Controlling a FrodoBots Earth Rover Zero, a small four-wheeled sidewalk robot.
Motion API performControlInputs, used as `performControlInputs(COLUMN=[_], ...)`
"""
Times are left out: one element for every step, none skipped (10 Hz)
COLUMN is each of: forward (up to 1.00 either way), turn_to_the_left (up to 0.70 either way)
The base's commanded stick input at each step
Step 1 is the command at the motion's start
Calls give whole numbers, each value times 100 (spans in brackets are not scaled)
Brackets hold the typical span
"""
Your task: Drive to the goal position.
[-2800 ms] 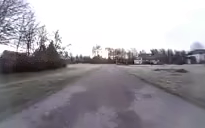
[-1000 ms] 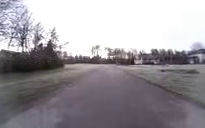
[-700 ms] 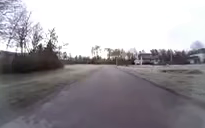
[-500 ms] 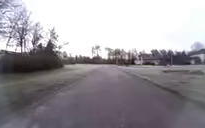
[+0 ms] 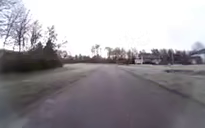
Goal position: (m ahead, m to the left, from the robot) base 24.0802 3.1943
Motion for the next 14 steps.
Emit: performControlInputs(forward=[100, 100, 100, 100, 100, 100, 100, 100, 100, 100, 100, 100, 100, 100], turn_to_the_left=[0, 0, 0, 0, 0, 0, 0, 0, 0, 0, 0, 0, 0, 0])
